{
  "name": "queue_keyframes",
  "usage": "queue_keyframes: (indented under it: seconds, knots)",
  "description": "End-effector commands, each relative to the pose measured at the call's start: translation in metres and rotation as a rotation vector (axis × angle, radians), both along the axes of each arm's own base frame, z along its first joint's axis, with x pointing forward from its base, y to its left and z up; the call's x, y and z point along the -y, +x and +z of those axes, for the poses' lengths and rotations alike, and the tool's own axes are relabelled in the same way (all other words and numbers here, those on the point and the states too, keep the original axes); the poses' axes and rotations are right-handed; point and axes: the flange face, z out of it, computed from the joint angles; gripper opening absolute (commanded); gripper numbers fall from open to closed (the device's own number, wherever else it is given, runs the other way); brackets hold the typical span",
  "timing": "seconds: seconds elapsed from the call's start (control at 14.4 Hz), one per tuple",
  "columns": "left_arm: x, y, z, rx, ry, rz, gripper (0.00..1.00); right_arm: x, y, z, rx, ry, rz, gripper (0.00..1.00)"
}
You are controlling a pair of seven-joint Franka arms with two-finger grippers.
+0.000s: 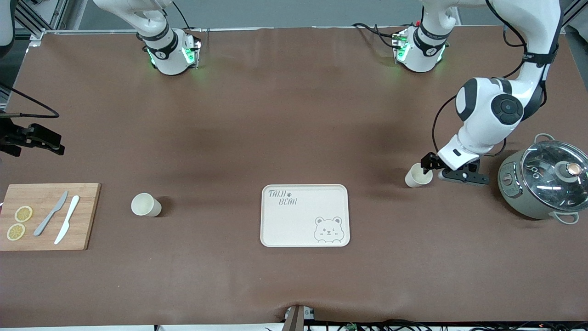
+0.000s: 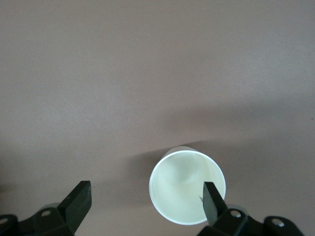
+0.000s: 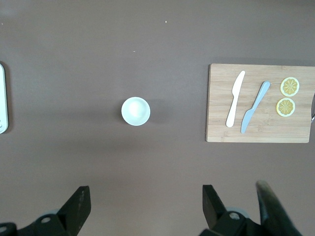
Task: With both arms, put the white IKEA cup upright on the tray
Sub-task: 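Grasp the cup with the left gripper while the right gripper reaches the other cup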
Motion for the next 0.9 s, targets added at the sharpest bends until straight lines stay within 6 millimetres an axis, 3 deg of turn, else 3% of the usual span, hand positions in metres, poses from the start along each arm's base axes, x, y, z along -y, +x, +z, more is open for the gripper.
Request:
queue_keyframes:
  seconds: [0.0,0.35,0.42,0.62,0.83]
  knots:
    - [-0.011,0.003,-0.015,0.003,-0.008,0.017,1.0,0.0,-0.003,0.002,0.009,0.017,-0.009,1.0]
    - [-0.013,0.002,-0.028,-0.007,-0.007,0.016,1.0,-0.01,0.0,0.0,0.019,0.021,0.019,1.0]
    - [-0.013,0.0,-0.031,-0.014,-0.006,0.017,1.0,-0.013,0.003,-0.006,0.004,0.021,0.028,1.0]
    - [-0.013,-0.003,-0.038,-0.029,-0.005,0.017,1.0,-0.062,0.007,-0.021,-0.021,-0.007,0.204,1.0]
    - [-0.014,-0.008,-0.056,-0.038,-0.004,0.018,1.0,-0.061,0.029,-0.052,-0.011,0.053,0.182,1.0]
